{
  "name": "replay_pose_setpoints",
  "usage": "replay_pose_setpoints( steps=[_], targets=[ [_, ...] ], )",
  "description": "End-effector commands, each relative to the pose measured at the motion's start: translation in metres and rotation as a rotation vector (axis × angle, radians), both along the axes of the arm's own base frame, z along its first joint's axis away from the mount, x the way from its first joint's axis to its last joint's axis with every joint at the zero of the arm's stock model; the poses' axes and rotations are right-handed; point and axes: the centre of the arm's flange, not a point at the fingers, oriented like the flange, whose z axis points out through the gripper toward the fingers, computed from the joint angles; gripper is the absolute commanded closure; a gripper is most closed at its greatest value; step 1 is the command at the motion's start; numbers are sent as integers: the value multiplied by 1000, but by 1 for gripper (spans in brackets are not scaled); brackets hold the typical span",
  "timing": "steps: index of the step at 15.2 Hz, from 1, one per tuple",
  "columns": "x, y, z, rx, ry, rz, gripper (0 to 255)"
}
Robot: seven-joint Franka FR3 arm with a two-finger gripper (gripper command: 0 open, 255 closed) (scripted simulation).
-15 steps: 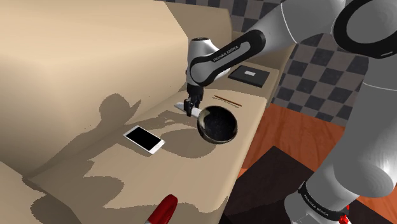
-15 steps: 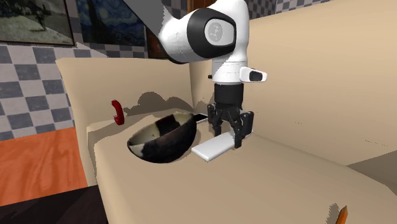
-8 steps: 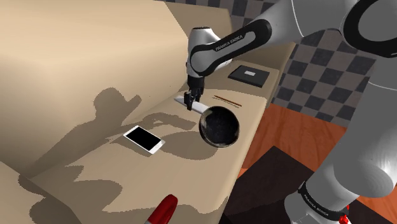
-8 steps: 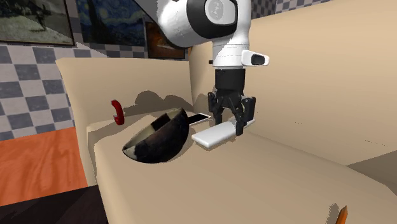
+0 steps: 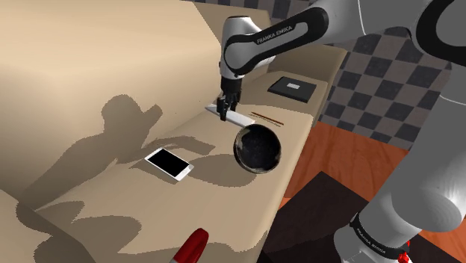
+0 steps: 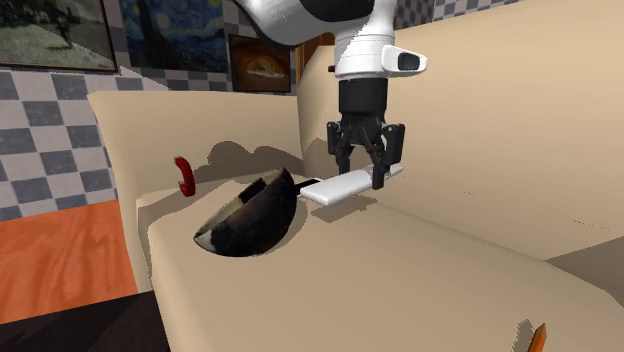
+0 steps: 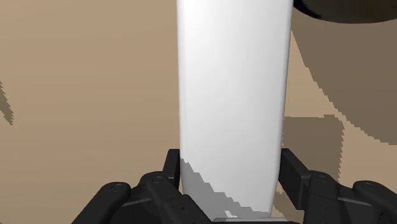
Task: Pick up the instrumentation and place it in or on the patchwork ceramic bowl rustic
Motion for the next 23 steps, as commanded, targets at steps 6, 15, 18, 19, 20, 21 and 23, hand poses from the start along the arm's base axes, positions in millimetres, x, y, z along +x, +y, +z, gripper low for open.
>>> replay_pose_setpoints(
  steps=[6,15,18,19,20,21,23],
  targets=[
    [0,0,38,0,0,0,255],
    [0,0,85,0,0,0,255],
    [0,0,101,0,0,0,255],
    [0,0,102,0,0,0,255],
    [-13,1,103,0,0,0,255],
    [-26,2,103,0,0,0,255],
    [-53,4,103,0,0,0,255]
  ],
)
